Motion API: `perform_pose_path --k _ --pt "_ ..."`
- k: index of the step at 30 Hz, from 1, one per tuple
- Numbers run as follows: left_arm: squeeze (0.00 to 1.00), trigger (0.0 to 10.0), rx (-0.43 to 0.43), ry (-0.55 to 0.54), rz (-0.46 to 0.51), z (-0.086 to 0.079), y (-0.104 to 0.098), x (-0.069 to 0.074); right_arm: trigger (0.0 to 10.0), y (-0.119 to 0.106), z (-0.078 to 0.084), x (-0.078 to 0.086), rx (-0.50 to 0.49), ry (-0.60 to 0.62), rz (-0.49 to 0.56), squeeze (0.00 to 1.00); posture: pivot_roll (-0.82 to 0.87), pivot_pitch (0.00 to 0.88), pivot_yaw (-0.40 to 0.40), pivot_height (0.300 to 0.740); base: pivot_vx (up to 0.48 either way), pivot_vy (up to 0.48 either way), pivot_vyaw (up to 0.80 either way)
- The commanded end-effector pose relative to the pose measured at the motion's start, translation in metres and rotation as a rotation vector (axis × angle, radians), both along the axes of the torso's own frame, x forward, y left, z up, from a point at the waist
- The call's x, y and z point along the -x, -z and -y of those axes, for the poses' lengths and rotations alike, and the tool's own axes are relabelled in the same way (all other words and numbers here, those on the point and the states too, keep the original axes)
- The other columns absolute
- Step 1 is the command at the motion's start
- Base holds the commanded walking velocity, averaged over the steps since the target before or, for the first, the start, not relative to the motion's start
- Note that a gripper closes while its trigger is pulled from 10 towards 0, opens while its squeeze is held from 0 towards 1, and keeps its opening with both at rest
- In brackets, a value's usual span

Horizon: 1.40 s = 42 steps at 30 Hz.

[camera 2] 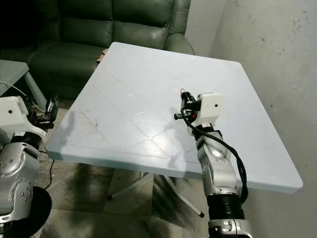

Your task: Hang keys on a hook

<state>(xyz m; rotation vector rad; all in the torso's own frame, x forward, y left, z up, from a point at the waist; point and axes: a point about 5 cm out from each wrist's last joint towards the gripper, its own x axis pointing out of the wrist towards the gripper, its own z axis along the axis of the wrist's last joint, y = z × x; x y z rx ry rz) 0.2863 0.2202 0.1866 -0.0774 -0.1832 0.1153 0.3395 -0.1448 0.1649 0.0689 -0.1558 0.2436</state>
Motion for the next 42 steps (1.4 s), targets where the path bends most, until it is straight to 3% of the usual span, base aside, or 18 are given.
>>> perform_pose_path --k 1,27,36,42 --pt "0.0 10.0 0.001 -0.001 -0.006 -0.001 -0.001 -0.002 10.0 -0.003 0.005 -0.004 0.015 0.032 -0.004 0.0 -0.03 0.0 -0.063 0.724 0.0 0.0 -0.75" --pt "0.0 10.0 -0.001 0.017 -0.004 0.002 0.002 -0.013 10.0 -0.005 -0.009 -0.012 0.025 0.011 0.027 0.0 -0.03 0.0 -0.063 0.724 0.0 0.0 -0.74" --pt "0.0 10.0 -0.002 0.011 -0.015 0.002 0.004 -0.016 10.0 -0.007 -0.01 -0.014 0.026 0.012 0.037 0.0 -0.03 0.0 -0.07 0.724 0.0 0.432 -0.76" --pt "0.0 10.0 -0.002 0.013 -0.004 0.004 0.004 -0.016 10.0 -0.006 -0.011 -0.014 0.03 0.007 0.036 0.0 -0.03 0.0 -0.074 0.724 0.0 0.0 -0.76"
